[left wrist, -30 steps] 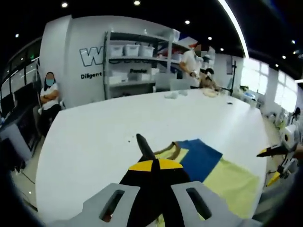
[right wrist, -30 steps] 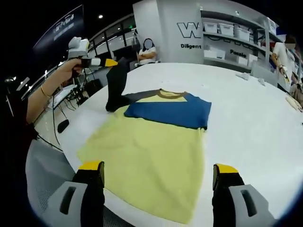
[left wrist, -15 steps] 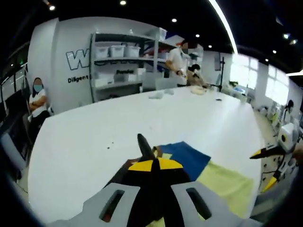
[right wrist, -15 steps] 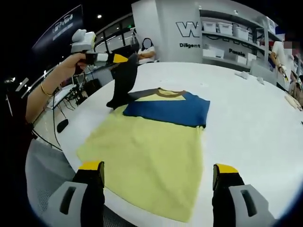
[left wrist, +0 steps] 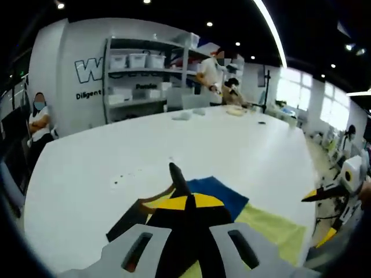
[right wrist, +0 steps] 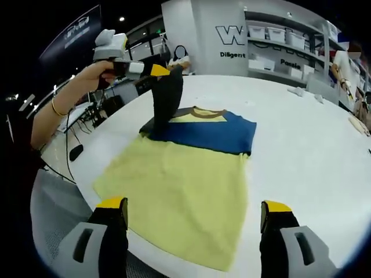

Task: Fold the garment on the visible template until the final outline fits inside the template.

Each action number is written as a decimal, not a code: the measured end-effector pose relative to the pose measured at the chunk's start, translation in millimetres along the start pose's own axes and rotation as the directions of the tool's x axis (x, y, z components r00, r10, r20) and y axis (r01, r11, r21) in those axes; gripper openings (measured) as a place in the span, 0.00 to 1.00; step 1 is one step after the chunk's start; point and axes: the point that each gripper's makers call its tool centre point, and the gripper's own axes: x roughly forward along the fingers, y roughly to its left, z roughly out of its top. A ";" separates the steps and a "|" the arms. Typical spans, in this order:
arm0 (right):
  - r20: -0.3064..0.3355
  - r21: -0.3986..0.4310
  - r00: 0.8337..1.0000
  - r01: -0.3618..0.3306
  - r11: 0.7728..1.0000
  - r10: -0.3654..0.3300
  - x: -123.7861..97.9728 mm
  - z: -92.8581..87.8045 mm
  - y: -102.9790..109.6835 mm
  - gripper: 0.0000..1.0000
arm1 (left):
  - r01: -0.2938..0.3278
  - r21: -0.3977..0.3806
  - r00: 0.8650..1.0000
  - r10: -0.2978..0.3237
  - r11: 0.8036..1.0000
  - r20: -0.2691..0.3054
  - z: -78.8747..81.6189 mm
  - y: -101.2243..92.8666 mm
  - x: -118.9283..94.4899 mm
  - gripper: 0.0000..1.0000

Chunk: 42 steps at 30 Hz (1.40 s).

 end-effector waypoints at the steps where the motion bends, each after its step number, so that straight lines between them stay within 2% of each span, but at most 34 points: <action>1: -0.001 0.000 1.000 0.001 1.000 -0.001 -0.2 -0.5 -0.2 0.94 | 0.003 -0.001 1.000 -0.003 1.000 -0.003 -1.0 -1.4 1.2 0.00; 9: -0.012 0.006 1.000 0.001 1.000 -0.001 -0.1 -6.0 -0.6 0.94 | 0.034 -0.013 0.999 -0.034 0.999 -0.019 -8.4 -18.1 18.2 0.00; 22: -0.031 0.015 0.999 0.016 1.000 -0.016 -0.2 -14.4 -7.4 0.94 | 0.103 0.019 0.993 -0.102 0.995 -0.052 -22.0 -48.8 46.4 0.00; 31: -0.036 0.013 0.999 0.015 1.000 -0.015 2.4 -14.8 -8.8 0.94 | 0.130 0.048 0.989 -0.126 0.990 -0.080 -30.0 -64.0 65.5 0.00; 42: -0.047 0.017 0.999 0.020 1.000 -0.019 2.4 -20.8 -12.2 0.94 | 0.141 0.068 0.982 -0.131 0.988 -0.135 -51.6 -76.8 84.6 0.00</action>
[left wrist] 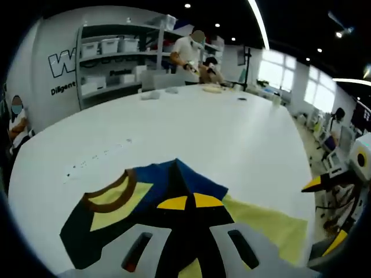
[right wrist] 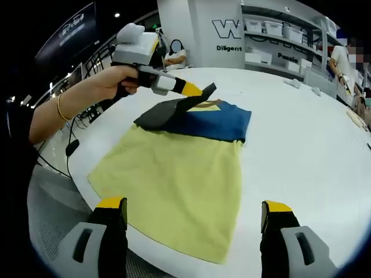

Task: Fold the garment on the visible template until the final outline fits inside the template.

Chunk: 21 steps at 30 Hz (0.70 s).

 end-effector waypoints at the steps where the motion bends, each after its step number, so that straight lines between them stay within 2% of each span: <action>1: -0.001 0.000 1.000 0.000 1.000 0.000 -0.1 -0.5 -0.2 0.94 | -0.001 0.002 1.000 0.001 1.000 -0.003 -1.9 -0.3 2.1 0.00; 16: -0.017 0.014 1.000 0.014 1.000 -0.014 0.8 -5.7 -4.8 0.95 | 0.019 -0.021 0.999 -0.020 1.000 -0.033 -26.6 -9.9 35.0 0.00; 21: -0.013 0.021 1.000 0.020 1.000 -0.020 2.9 -4.7 -6.8 0.94 | 0.064 -0.083 0.998 -0.065 0.995 -0.015 -37.3 -12.5 39.5 0.00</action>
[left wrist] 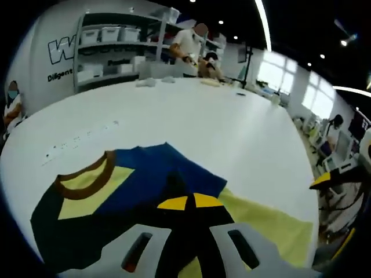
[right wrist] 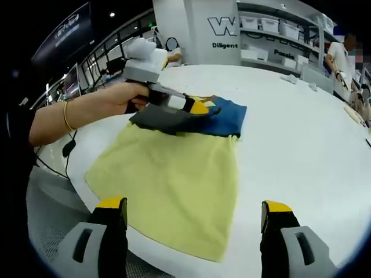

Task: Fold the garment on the visible template until the final outline fits inside the template.

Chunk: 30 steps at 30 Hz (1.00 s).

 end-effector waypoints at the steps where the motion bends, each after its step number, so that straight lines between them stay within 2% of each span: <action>1: 0.003 -0.002 1.000 -0.003 1.000 0.003 0.2 0.7 0.8 0.94 | 0.002 -0.004 1.000 -0.002 1.000 0.004 -0.3 0.0 0.0 0.00; 4: 0.004 -0.003 1.000 -0.004 1.000 0.004 0.7 1.1 1.3 0.94 | 0.006 -0.002 1.000 -0.006 1.000 -0.002 -2.2 -1.8 -0.6 0.03; 6: 0.004 -0.001 1.000 -0.003 1.000 0.003 0.7 1.0 1.1 0.94 | -0.006 0.015 1.000 0.006 1.000 0.002 -1.3 -1.2 -1.7 0.11; 9: 0.008 -0.003 1.000 -0.004 1.000 0.004 0.1 1.2 1.8 0.94 | -0.054 0.087 0.999 0.053 0.995 0.011 0.1 5.6 -5.6 0.27; 16: 0.009 -0.001 1.000 0.000 1.000 0.000 -1.4 -0.5 1.5 0.94 | -0.058 0.083 0.998 0.056 0.995 0.015 -8.3 10.9 -5.1 0.41; 25: 0.007 0.013 1.000 0.002 1.000 -0.002 -0.1 -2.9 -0.1 0.94 | -0.037 0.043 0.999 0.037 0.998 0.016 -17.2 10.8 -2.3 0.43; 27: 0.009 0.014 1.000 0.002 1.000 -0.002 0.1 -2.4 -0.1 0.94 | -0.031 -0.010 0.999 0.032 0.999 0.019 -19.8 12.2 -2.4 0.41; 30: 0.010 0.019 1.000 0.003 1.000 -0.003 0.5 -2.7 -1.0 0.94 | -0.028 -0.046 1.000 0.029 0.999 0.005 -25.4 14.4 -2.6 0.40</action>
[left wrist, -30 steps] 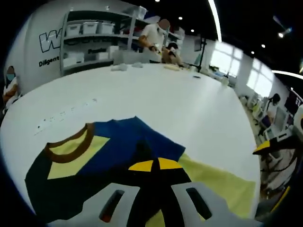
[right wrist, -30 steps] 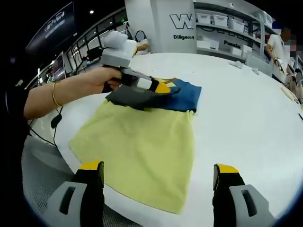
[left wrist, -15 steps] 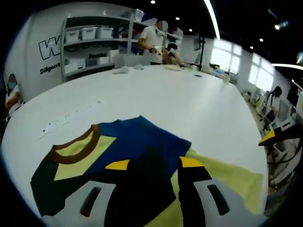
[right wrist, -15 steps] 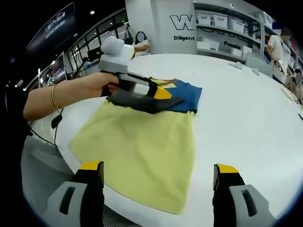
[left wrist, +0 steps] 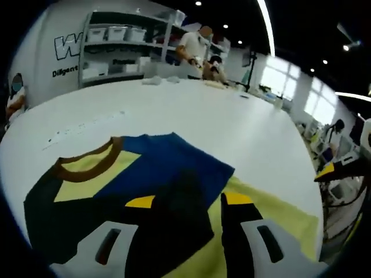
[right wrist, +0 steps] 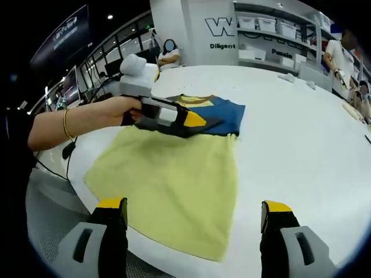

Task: Fold the garment on the visible template until the final outline fits inside the template.

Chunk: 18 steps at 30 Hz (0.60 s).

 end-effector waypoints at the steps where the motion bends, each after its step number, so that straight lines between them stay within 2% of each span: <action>1: 0.000 0.002 1.000 0.000 1.000 0.000 0.2 -0.1 -0.1 0.94 | -0.008 -0.006 1.000 0.008 1.000 -0.014 -3.4 1.8 -0.2 0.39; 2: 0.001 0.003 1.000 -0.001 1.000 0.001 0.4 0.1 -0.2 0.94 | -0.011 -0.005 1.000 0.011 1.000 -0.016 -5.7 3.6 0.2 0.38; 4: 0.002 0.001 1.000 -0.002 1.000 0.002 0.6 0.5 0.1 0.94 | -0.015 -0.065 1.000 0.014 0.998 -0.023 -9.5 5.0 -1.6 0.35; 12: 0.001 0.002 1.000 -0.005 1.000 0.005 1.5 -0.9 1.1 0.94 | -0.016 -0.118 0.999 0.012 0.993 -0.033 -10.9 7.5 -1.6 0.27; 15: 0.000 0.001 1.000 0.000 1.000 0.000 1.1 -1.1 0.1 0.94 | -0.008 -0.146 0.999 0.002 0.989 -0.037 -12.0 7.1 -1.6 0.18; 18: -0.006 -0.004 1.000 0.006 1.000 -0.006 0.5 -2.9 -0.9 0.94 | -0.029 -0.123 0.999 0.023 0.992 -0.047 -14.6 10.1 -1.6 0.11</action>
